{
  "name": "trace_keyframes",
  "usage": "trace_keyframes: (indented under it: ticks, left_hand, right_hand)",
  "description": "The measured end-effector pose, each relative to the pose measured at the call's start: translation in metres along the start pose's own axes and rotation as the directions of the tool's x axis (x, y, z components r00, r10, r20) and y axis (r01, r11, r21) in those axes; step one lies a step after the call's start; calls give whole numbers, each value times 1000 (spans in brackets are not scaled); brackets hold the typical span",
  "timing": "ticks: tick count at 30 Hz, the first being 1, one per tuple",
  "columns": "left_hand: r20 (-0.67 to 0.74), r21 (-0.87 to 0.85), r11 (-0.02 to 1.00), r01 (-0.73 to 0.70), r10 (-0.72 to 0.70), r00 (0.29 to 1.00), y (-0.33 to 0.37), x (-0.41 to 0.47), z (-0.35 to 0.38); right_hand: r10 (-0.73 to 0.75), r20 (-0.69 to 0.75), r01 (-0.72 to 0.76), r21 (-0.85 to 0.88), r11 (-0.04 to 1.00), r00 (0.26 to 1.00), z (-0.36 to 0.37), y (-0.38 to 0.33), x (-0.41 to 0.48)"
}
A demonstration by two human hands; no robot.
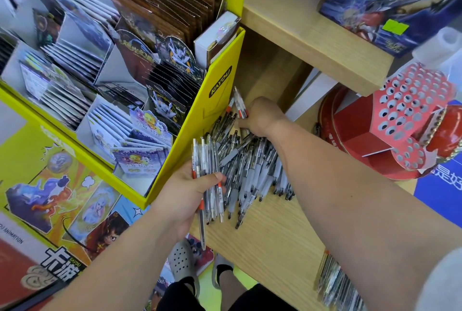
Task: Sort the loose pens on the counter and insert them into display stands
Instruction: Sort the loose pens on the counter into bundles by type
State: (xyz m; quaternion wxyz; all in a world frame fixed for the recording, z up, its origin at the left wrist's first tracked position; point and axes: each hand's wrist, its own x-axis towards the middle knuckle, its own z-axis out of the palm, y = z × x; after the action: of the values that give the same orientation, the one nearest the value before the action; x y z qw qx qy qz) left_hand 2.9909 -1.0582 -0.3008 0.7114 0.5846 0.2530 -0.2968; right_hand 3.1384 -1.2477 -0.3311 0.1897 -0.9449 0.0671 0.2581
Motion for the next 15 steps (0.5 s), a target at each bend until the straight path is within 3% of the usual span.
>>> trace_keyframes:
  ticks: [11,15]
  left_hand:
    - [-12,-1,1000,-22,22,1000,-2,6,3]
    - [-23,4,1000,-13,13,1000,-1,5,3]
  right_hand:
    - [6,16,-7,99,995,1000,1,1,-2]
    - [-11,14,10,41,999,1000,0,-4,-2]
